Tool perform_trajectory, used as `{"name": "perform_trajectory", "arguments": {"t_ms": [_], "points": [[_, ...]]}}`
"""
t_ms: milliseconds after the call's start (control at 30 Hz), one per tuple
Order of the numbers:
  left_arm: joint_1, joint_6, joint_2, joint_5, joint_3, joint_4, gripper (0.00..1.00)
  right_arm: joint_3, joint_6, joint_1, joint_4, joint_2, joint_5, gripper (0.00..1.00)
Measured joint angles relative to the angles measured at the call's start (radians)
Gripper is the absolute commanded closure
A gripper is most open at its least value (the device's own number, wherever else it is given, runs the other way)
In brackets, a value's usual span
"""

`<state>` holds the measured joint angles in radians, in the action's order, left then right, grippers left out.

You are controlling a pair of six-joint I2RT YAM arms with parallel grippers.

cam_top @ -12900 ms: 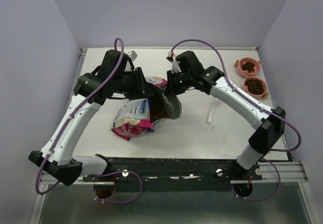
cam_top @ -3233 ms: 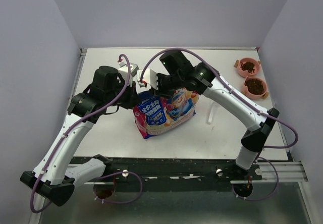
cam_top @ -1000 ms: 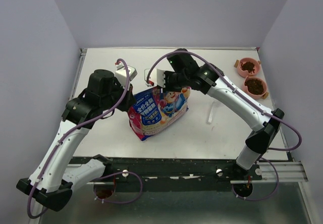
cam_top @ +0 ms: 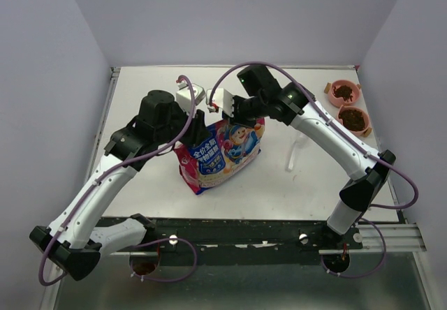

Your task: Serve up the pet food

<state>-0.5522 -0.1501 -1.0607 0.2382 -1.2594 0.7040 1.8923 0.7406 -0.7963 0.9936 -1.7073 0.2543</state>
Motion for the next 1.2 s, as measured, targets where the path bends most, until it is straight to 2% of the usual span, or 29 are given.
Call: {"name": "perform_trajectory", "arguments": {"t_ms": [333, 500, 567, 667, 733, 867, 933, 1000, 1100, 1200], "points": [[-0.034, 0.003, -0.024, -0.039, 0.003, -0.033, 1.0, 0.0, -0.008, 0.0, 0.0, 0.0, -0.001, 0.99], [-0.035, 0.003, -0.014, -0.042, 0.022, -0.058, 1.0, -0.017, -0.053, -0.002, -0.03, 0.001, -0.03, 0.99], [-0.035, 0.002, 0.002, -0.043, 0.045, -0.076, 1.0, -0.042, -0.095, -0.002, -0.069, 0.009, -0.044, 0.96], [-0.035, -0.005, 0.032, -0.041, 0.088, -0.117, 1.0, -0.08, -0.148, -0.002, -0.106, 0.029, -0.048, 0.75], [-0.037, -0.005, 0.05, -0.037, 0.104, -0.126, 1.0, -0.11, -0.164, 0.002, -0.137, 0.051, -0.048, 0.71], [-0.037, -0.005, 0.06, -0.019, 0.106, -0.123, 1.0, -0.105, -0.213, 0.027, -0.142, 0.061, -0.039, 0.7], [-0.037, -0.009, 0.06, -0.019, 0.106, -0.123, 1.0, -0.061, -0.262, 0.032, -0.112, 0.043, -0.041, 0.64], [-0.037, -0.021, 0.061, -0.02, 0.106, -0.121, 1.0, -0.009, -0.339, 0.035, -0.074, 0.025, -0.06, 0.55], [-0.034, -0.041, 0.061, -0.021, 0.104, -0.116, 1.0, 0.091, -0.53, 0.05, -0.018, 0.017, -0.137, 0.5], [-0.032, -0.067, 0.061, -0.019, 0.094, -0.091, 1.0, 0.214, -0.719, 0.076, 0.009, 0.018, -0.235, 0.52]]}}
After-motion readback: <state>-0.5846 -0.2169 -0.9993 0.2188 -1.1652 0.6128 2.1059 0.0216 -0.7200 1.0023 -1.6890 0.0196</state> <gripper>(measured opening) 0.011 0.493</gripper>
